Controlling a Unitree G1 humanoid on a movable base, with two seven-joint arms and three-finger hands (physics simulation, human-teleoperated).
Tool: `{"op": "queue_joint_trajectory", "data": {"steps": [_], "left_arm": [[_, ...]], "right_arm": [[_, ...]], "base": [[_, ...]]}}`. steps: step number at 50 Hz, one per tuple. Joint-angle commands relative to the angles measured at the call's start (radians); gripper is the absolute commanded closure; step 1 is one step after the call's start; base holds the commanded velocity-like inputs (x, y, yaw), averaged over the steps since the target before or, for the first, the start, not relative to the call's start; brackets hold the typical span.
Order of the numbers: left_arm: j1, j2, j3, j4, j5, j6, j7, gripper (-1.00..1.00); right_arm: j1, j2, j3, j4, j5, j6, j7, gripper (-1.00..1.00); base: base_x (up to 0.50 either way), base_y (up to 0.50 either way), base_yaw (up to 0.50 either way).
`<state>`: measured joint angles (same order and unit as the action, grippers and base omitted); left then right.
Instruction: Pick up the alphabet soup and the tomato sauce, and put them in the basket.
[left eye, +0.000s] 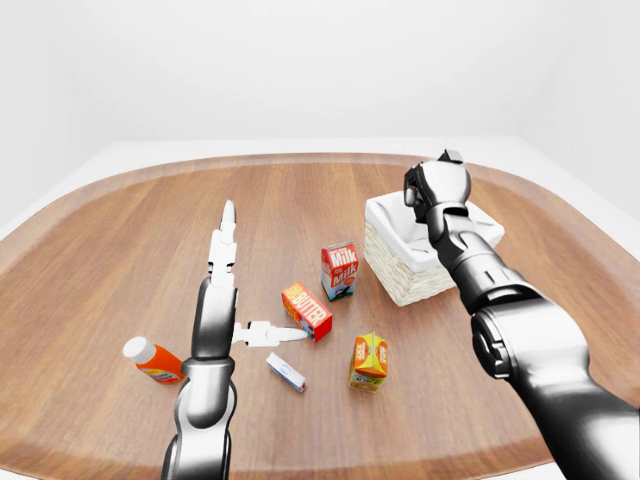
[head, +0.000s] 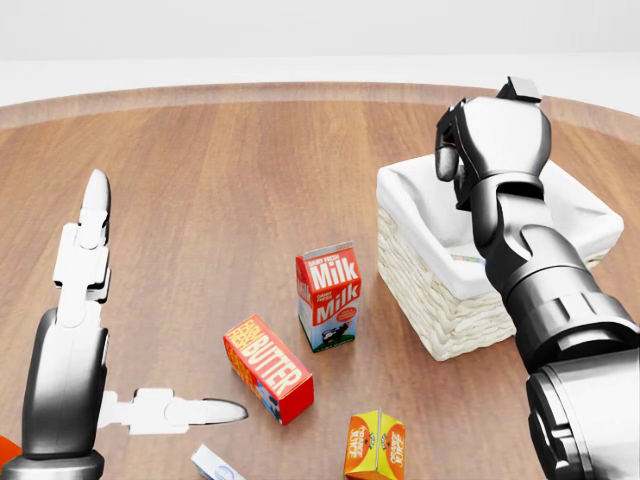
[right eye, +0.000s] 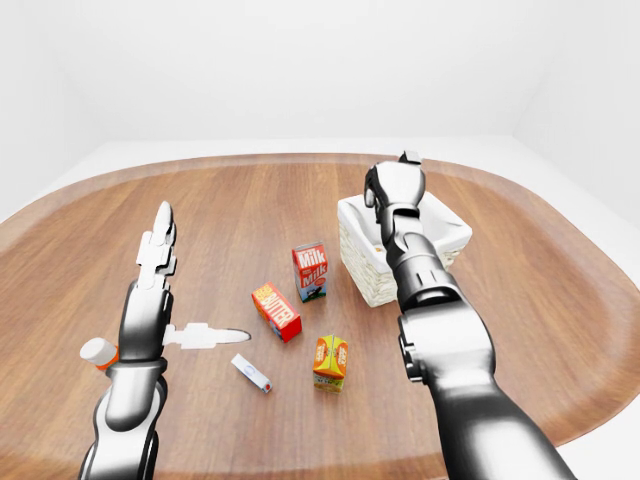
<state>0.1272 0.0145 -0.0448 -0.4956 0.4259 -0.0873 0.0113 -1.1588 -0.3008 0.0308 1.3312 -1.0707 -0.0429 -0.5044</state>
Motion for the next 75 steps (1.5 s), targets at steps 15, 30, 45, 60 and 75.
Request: {"op": "queue_joint_trajectory", "data": {"steps": [15,30,45,60,75], "left_arm": [[0.002,0.0,0.001,-0.001,0.005,0.0,0.002,-1.0],[0.003,0.0,0.0,0.0,0.006,0.0,0.002,-1.0],[0.002,0.0,0.002,0.005,0.005,0.0,0.002,-1.0],[0.0,-0.001,0.0,-0.01,0.006,0.0,-0.002,-1.0],[0.0,0.0,-0.001,-0.01,0.006,0.0,-0.002,-1.0]], "right_arm": [[0.047,-0.006,-0.011,-0.01,0.02,-0.005,-0.019,1.0],[0.054,0.001,-0.009,-0.006,0.024,-0.007,-0.019,1.0],[0.073,-0.004,-0.012,0.0,0.026,-0.009,-0.019,1.0],[0.097,-0.012,-0.016,0.005,0.03,-0.004,-0.019,1.0],[0.094,-0.018,-0.016,0.002,0.032,-0.005,-0.019,1.0]], "base": [[0.0,0.0,0.0],[0.0,0.0,0.0],[0.0,0.0,0.0],[0.0,0.0,0.0],[0.0,0.0,0.0]]}}
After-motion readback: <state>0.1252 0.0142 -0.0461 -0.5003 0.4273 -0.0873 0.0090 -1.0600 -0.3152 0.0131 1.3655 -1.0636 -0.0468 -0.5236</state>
